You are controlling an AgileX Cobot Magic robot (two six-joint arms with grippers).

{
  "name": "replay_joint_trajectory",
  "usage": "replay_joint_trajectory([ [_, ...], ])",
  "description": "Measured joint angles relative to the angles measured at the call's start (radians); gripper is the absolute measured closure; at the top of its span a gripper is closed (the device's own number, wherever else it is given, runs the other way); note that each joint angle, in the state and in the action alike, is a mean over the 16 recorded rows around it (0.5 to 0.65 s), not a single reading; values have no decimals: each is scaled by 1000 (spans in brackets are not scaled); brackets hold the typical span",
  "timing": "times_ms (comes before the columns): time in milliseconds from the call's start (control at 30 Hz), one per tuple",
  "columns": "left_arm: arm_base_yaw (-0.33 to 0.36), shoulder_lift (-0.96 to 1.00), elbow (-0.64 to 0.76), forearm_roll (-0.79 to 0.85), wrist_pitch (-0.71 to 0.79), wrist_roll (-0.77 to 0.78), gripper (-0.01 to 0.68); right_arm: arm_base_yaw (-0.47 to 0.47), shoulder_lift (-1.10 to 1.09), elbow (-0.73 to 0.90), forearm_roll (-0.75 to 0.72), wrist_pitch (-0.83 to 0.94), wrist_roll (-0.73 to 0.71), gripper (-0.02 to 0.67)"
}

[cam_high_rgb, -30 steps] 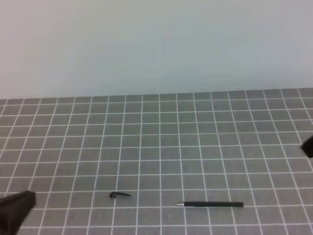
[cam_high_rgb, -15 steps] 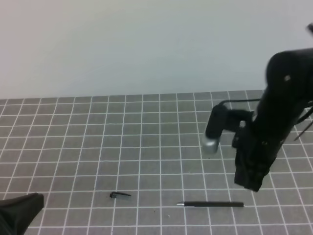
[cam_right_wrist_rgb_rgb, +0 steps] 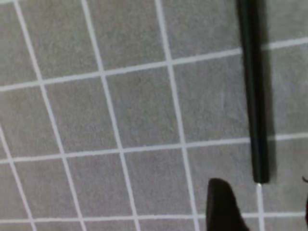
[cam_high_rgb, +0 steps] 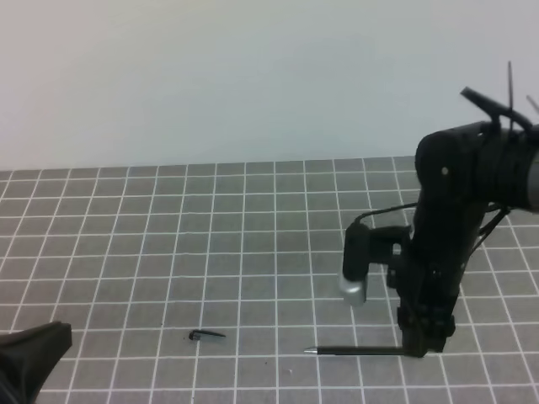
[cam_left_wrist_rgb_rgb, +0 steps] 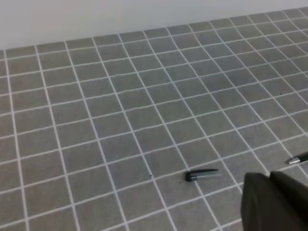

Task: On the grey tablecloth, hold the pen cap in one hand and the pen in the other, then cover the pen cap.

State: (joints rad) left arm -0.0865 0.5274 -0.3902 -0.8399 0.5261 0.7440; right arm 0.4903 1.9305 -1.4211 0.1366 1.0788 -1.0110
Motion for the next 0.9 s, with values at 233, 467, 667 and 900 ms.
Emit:
replay_joint_trajectory([
  [233, 0, 2, -1, -6, -10, 9, 676, 17, 41, -1, -34, -27, -29, 291],
  [467, 0, 1, 0, -9, -12, 21, 675, 25, 68, -1, -56, -62, -34, 308],
  [667, 0, 0, 1, -12, -15, 30, 675, 25, 80, -1, -56, -83, -35, 319],
  [900, 0, 1, 0, -14, -20, 36, 675, 25, 97, -2, -57, -88, -35, 335],
])
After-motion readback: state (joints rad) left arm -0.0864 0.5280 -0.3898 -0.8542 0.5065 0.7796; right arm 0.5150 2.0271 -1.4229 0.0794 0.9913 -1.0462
